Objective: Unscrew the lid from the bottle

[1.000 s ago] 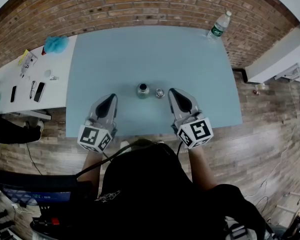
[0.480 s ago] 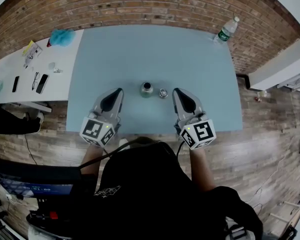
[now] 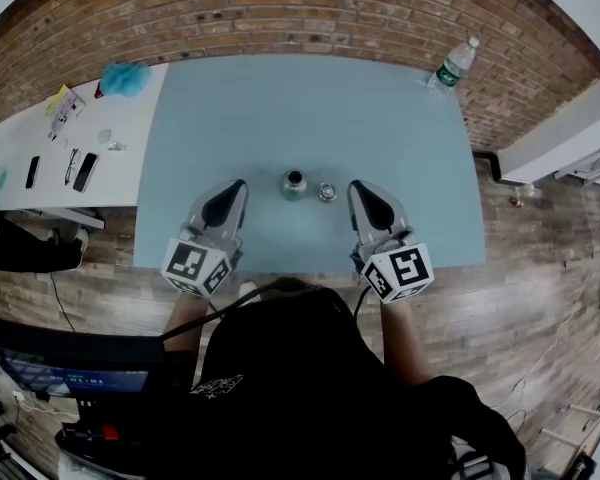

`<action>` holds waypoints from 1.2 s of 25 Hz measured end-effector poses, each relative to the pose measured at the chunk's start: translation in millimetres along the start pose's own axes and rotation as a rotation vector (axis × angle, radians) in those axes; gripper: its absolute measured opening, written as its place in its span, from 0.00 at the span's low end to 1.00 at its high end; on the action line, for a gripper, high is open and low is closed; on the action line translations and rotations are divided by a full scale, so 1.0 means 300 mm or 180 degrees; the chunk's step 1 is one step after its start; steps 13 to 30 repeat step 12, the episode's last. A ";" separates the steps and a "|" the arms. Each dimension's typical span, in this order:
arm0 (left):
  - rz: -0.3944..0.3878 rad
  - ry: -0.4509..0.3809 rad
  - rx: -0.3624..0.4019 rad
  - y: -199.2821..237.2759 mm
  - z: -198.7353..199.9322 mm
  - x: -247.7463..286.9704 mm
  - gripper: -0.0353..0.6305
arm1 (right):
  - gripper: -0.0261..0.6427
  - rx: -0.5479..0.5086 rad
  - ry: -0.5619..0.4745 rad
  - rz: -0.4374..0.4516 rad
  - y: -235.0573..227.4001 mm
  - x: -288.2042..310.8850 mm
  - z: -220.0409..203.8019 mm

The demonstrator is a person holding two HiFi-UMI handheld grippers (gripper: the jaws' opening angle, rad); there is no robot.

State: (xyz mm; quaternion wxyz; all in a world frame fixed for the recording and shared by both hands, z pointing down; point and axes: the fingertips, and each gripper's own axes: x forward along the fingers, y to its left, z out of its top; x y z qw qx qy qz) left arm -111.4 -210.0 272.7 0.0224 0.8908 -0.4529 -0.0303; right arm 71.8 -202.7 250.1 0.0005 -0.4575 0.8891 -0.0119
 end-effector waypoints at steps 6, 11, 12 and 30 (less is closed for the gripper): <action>0.0000 0.0007 -0.0032 0.017 0.005 0.009 0.05 | 0.04 0.0012 0.0030 -0.0019 -0.004 0.012 0.004; 0.0003 0.0031 -0.0026 0.017 -0.003 0.014 0.05 | 0.04 0.0009 0.0044 -0.0038 -0.014 0.006 -0.001; 0.0005 0.0032 -0.0027 0.017 -0.004 0.014 0.05 | 0.04 0.0008 0.0045 -0.0041 -0.016 0.005 -0.002; 0.0005 0.0032 -0.0027 0.017 -0.004 0.014 0.05 | 0.04 0.0008 0.0045 -0.0041 -0.016 0.005 -0.002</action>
